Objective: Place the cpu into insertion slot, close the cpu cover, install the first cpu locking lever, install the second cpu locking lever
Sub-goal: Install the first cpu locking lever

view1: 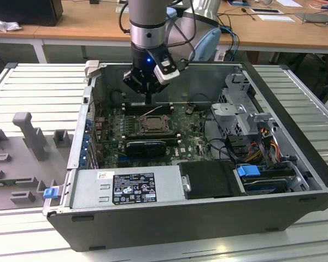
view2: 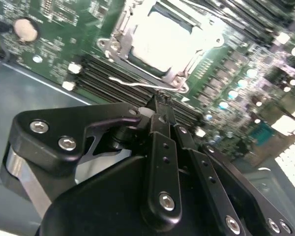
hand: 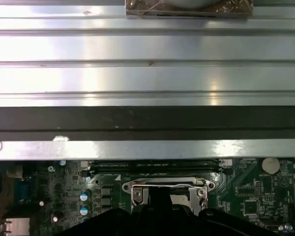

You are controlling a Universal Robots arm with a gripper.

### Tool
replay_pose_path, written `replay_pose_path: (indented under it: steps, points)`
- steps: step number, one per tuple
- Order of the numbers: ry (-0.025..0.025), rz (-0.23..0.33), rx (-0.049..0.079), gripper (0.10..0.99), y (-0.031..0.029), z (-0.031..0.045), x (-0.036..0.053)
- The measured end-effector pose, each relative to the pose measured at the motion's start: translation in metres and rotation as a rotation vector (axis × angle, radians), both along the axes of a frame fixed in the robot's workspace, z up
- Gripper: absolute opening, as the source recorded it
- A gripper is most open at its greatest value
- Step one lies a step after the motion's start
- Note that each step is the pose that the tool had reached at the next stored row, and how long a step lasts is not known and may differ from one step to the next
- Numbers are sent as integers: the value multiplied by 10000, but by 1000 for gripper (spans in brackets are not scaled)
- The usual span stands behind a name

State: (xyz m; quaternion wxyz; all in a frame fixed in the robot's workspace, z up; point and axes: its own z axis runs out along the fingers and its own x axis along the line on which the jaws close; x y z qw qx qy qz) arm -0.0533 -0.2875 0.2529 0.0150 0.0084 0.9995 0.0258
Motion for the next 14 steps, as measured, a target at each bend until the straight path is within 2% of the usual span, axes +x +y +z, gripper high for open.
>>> replay_pose_path:
  steps: [2, 3, 7, 10, 14]
  points:
    - [-1, 9, 170, 106, 0, -8, 3]
    - [-1, 10, 199, 106, -4, -14, 3]
    - [-1, 9, 200, 106, -14, -68, 4]
    - [-1, 9, 199, 106, -14, -162, 50]
    - [1, 317, 199, 106, -11, -188, 80]
